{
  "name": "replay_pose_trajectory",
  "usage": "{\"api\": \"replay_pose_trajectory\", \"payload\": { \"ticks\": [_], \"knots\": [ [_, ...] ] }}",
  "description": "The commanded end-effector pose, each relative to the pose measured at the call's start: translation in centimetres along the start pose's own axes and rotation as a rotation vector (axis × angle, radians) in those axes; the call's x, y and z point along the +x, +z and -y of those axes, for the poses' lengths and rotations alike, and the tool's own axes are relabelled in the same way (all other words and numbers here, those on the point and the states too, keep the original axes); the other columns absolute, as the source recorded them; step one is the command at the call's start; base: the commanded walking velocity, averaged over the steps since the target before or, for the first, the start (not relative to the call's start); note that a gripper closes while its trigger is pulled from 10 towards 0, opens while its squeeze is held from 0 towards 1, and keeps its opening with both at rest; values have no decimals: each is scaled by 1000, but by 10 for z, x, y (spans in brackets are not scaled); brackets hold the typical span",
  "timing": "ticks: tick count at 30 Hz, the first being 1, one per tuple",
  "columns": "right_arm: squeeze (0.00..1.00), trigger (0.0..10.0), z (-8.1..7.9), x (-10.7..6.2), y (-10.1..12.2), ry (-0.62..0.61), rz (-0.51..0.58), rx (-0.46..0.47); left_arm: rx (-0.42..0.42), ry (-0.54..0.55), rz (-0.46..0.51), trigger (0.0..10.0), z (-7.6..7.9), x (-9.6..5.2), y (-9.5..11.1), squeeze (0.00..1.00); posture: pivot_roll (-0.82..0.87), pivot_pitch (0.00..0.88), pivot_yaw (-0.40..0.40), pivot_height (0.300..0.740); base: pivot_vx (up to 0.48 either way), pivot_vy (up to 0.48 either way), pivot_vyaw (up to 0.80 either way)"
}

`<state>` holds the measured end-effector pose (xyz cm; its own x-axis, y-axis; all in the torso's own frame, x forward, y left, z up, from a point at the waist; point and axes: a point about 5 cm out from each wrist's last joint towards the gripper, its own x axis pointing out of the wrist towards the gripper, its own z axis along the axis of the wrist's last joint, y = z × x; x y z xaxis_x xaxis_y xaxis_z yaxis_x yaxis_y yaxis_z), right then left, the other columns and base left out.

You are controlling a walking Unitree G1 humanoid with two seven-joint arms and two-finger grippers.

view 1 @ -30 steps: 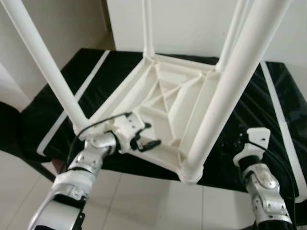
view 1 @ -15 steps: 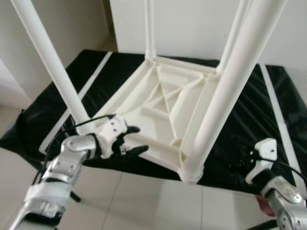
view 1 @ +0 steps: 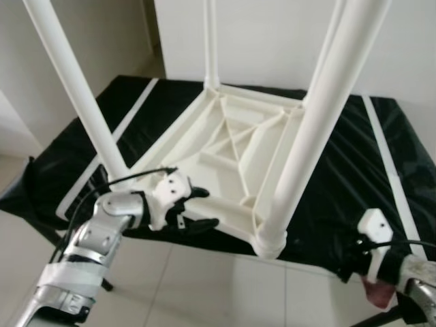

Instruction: Building children table

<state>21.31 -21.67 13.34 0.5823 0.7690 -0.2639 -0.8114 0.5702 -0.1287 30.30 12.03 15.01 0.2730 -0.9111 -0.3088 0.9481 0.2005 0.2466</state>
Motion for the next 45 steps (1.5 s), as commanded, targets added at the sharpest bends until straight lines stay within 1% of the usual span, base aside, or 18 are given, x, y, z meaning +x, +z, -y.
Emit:
{"api": "replay_pose_trajectory", "payload": {
  "ticks": [1, 5, 10, 12, 14, 17, 19, 23, 27, 28, 29, 32, 34, 35, 37, 39, 40, 45],
  "knots": [
    [0, 10000, -3, 7, 8, 52, 24, -15, 14, 76, -23, 10000, -6, 2, 0, 0, 2, 7, 24, 740, 0, 0, 0],
    [0, 10000, -7, 17, 18, 110, 70, -27, 19, 76, -19, 10000, -6, 4, 2, 0, 1, 10, 26, 740, 0, 0, 0],
    [0, 10000, -7, 27, 25, 111, 115, -33, 27, 75, -18, 10000, -6, 6, 3, 0, 5, 14, 12, 740, 0, 0, 0],
    [0, 10000, -9, 39, 33, 119, 185, -10, 26, 85, -20, 10000, -7, 8, 2, 0, 10, 10, 3, 740, 0, 0, 0],
    [0, 10000, -14, 45, 33, 136, 204, -1, 19, 93, -13, 10000, -6, 8, 3, 0, 14, 6, -1, 740, 0, 0, 0],
    [0, 10000, -13, 51, 34, 115, 225, -1, 13, 98, -4, 10000, -6, 10, 3, 0, 21, 3, -1, 740, 0, 0, 0],
    [0, 10000, -7, 59, 36, 58, 266, 4, 3, 91, 14, 10000, -5, 13, 5, 0, 23, 5, 1, 740, 0, 0, 0],
    [0, 10000, -3, 60, 35, 29, 273, 4, 2, 91, 12, 10000, -5, 15, 5, 0, 25, 0, 2, 740, 0, 0, 0],
    [0, 10000, 2, 58, 29, -2, 268, 9, -11, 121, 11, 10000, -3, 23, 2, 0, 27, 0, 15, 740, 0, 0, 0],
    [0, 10000, 7, 57, 26, -18, 252, 0, -59, 151, 43, 10000, -3, 26, 3, 0, 29, 0, 22, 740, 0, 0, 0],
    [0, 10000, 7, 57, 26, -18, 252, 0, -59, 151, 43, 10000, -3, 26, 3, 0, 29, 0, 22, 740, 0, 0, 0],
    [0, 10000, 12, 57, 24, -33, 247, -3, -120, 186, 90, 10000, -5, 26, 6, 0, 21, 0, 35, 740, 0, 0, 0],
    [0, 10000, 18, 58, 21, -52, 247, 1, -206, 226, 140, 10000, -10, 24, 8, 0, 15, 0, 50, 740, 0, 0, 0],
    [0, 10000, 18, 58, 21, -52, 247, 1, -206, 226, 140, 10000, -10, 24, 8, 0, 15, 0, 50, 740, 0, 0, 0],
    [0, 10000, 26, 57, 17, -72, 225, -9, -264, 229, 135, 10000, -11, 22, 6, 0, 3, 0, 60, 740, 0, 0, 0],
    [0, 10000, 27, 57, 17, -76, 225, -6, -264, 229, 130, 10000, -11, 21, 6, 0, 3, 0, 60, 740, 0, 0, 0],
    [0, 10000, 35, 52, 18, -100, 230, -10, -281, 263, 136, 10000, -14, 19, 5, 0, -6, 5, 76, 740, 0, 0, 0],
    [0, 10000, 45, 47, 15, -162, 219, -16, -318, 272, 148, 10000, -17, 19, 5, 0, -27, 20, 82, 740, 0, 0, 0]
  ]
}}
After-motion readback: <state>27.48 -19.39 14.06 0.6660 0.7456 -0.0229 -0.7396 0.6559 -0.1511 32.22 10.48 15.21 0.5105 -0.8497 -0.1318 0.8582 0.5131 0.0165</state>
